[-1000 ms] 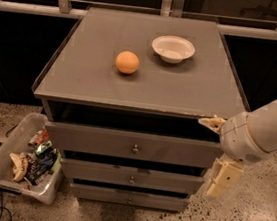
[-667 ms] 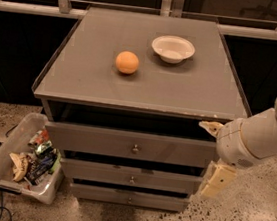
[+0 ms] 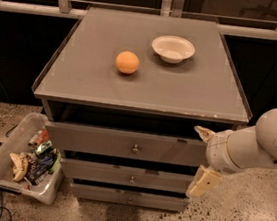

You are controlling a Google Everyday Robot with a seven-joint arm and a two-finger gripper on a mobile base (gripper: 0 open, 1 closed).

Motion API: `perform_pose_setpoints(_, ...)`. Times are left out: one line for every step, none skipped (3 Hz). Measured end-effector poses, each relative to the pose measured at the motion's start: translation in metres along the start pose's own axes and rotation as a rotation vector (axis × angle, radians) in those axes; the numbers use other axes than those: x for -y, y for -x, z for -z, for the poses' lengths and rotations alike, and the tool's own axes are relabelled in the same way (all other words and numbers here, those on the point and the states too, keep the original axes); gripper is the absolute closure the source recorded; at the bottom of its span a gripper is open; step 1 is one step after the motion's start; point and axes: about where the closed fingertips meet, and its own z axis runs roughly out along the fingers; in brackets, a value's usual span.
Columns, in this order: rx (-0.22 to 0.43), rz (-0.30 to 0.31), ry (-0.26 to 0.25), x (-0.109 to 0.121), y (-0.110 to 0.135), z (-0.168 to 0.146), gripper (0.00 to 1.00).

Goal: Open top drawer

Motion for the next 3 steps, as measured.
perform_pose_setpoints(0.019,0.006,-0.014,0.011,0.000,-0.021,0.00)
perform_pose_setpoints(0.058,0.015,-0.023,0.025,-0.002,-0.044,0.00)
perform_pose_setpoints(0.088,0.016,-0.023,0.034,-0.009,-0.063,0.00)
